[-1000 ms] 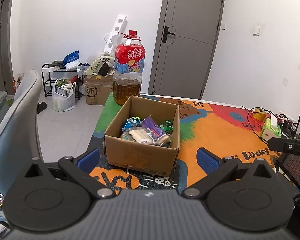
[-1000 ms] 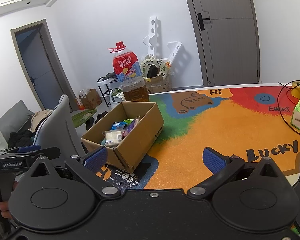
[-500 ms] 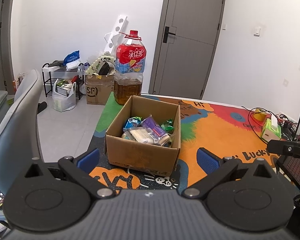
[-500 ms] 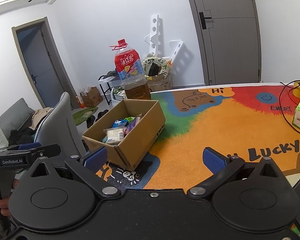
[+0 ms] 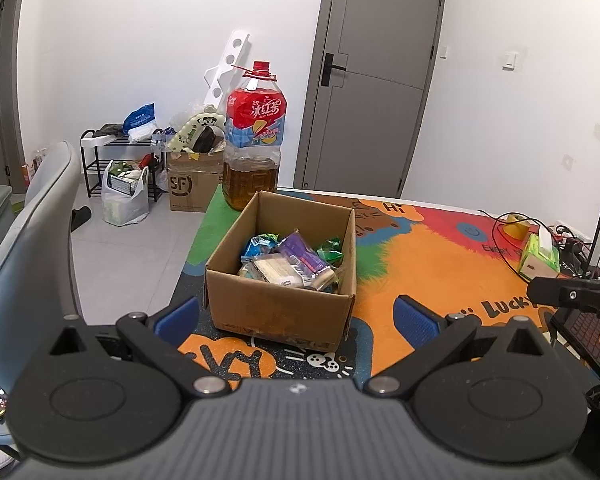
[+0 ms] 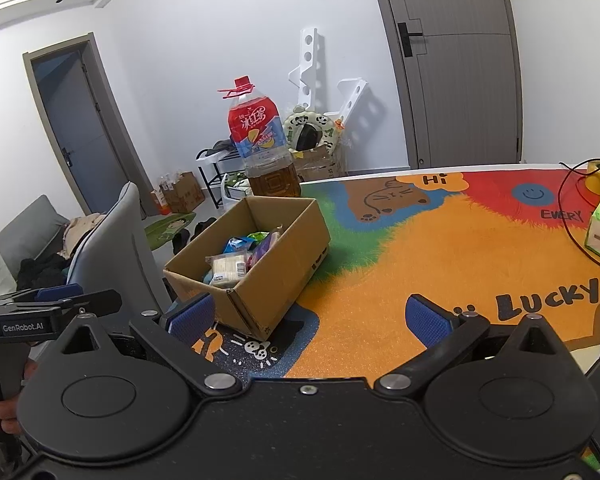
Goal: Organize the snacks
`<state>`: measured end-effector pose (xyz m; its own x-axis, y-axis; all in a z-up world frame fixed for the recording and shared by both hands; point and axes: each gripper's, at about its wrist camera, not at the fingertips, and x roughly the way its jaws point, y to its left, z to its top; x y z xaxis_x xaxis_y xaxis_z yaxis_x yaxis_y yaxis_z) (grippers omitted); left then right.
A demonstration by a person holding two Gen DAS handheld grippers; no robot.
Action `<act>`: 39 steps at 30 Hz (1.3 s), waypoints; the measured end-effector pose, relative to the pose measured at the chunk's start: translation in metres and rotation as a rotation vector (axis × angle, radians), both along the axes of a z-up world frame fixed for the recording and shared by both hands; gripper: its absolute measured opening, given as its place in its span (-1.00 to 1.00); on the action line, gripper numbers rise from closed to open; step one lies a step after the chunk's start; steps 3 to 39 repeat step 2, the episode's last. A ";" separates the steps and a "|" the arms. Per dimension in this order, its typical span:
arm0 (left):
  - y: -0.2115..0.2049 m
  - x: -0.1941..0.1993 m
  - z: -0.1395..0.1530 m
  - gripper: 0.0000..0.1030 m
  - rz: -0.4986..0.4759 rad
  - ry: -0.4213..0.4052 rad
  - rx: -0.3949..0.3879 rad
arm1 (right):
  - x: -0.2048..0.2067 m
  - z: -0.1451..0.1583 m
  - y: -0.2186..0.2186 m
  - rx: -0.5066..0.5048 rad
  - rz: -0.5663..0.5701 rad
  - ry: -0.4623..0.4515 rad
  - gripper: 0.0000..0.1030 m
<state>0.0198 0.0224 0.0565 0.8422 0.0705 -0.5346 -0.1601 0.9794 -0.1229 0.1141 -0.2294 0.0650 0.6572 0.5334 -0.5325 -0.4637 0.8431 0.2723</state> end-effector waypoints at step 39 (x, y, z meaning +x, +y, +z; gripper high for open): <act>0.000 0.000 0.000 0.99 0.000 0.001 -0.001 | 0.000 0.000 0.000 -0.001 -0.001 0.002 1.00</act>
